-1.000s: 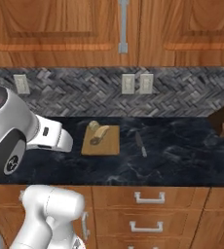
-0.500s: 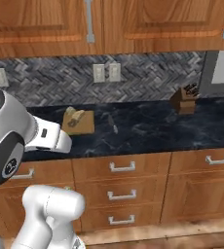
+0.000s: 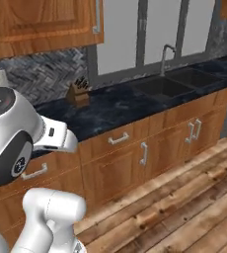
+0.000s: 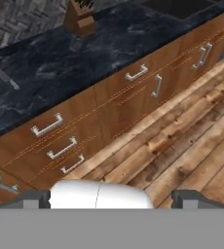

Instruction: Retrieve the sausage and cheese from the fridge and place them on the cutting board on the counter.

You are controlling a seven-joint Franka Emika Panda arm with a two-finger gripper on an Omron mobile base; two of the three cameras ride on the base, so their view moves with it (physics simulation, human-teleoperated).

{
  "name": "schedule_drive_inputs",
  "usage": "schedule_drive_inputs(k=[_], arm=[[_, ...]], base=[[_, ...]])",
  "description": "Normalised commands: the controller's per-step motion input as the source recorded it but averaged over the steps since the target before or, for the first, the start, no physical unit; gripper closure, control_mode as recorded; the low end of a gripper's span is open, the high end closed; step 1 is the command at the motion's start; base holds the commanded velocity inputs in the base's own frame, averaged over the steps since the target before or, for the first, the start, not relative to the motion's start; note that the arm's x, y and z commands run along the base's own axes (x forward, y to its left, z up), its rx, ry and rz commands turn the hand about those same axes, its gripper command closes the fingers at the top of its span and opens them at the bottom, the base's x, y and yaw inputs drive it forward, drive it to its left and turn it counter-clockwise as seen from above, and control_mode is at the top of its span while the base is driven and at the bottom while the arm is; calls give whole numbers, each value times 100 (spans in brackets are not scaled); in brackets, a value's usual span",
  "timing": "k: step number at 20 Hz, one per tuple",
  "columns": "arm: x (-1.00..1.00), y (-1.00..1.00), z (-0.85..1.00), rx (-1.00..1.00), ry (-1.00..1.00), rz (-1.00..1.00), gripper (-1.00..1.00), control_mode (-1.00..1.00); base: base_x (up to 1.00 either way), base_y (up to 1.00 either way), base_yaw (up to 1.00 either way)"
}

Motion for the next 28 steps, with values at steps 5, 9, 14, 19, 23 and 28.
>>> schedule_drive_inputs(k=[5, 9, 14, 19, 23, 28], arm=[[0, 0, 0, 0, 0, 0, -100, 100], [0, 0, 0, 0, 0, 0, -100, 100], [0, 0, 0, 0, 0, 0, -100, 100], [0, 0, 0, 0, 0, 0, -100, 100], [0, 0, 0, 0, 0, 0, -100, 100], [0, 0, 0, 0, 0, 0, -100, 100]], base=[[2, -78, -76], [44, -61, -64], [100, -3, -45], [100, 14, -44], [100, 2, -42], [100, 0, -42]])
